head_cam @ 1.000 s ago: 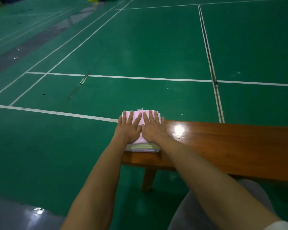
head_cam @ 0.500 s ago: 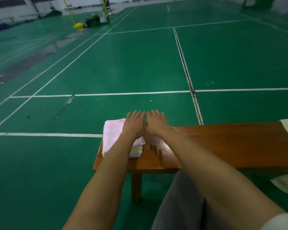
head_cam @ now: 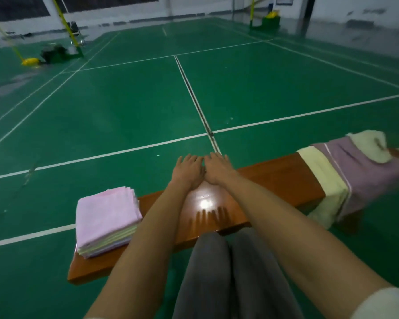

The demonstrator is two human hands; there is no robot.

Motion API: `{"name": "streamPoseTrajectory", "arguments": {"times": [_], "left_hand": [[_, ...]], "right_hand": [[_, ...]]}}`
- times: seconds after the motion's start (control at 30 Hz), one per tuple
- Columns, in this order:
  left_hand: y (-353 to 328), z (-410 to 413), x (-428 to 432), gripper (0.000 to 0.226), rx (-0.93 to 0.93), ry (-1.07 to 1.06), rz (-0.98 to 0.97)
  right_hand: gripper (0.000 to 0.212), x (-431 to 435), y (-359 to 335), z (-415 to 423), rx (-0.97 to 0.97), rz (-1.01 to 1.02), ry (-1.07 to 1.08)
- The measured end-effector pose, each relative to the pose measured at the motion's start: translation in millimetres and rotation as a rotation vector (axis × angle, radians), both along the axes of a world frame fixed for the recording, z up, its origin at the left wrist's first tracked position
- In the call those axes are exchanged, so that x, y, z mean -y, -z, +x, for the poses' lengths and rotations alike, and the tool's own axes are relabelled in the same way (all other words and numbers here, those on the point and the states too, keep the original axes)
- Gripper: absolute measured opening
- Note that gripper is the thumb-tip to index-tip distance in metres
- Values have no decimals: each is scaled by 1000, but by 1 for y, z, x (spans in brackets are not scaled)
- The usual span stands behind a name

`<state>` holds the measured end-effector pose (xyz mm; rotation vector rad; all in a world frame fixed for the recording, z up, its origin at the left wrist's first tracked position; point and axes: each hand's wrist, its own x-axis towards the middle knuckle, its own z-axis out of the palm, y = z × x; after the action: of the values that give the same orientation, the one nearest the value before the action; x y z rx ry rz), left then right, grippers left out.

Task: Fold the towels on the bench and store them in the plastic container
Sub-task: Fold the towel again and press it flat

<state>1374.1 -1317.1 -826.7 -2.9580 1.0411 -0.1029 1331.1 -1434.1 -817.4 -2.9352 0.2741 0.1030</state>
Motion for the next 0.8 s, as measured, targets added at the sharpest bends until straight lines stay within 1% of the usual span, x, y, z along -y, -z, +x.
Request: {"name": "streamPoseTrajectory", "arguments": {"times": [0.27, 0.47, 0.6, 0.8], "left_hand": [[1, -29, 109, 41, 48, 204, 39], [8, -56, 182, 38, -4, 310, 25], [8, -72, 226, 40, -13, 389, 29], [13, -88, 283, 38, -26, 456, 38]], "right_hand": [[50, 100, -6, -44, -29, -15, 181], [47, 167, -2, -80, -53, -50, 278], [43, 206, 4, -102, -43, -28, 352], [46, 256, 16, -127, -16, 20, 451]]}}
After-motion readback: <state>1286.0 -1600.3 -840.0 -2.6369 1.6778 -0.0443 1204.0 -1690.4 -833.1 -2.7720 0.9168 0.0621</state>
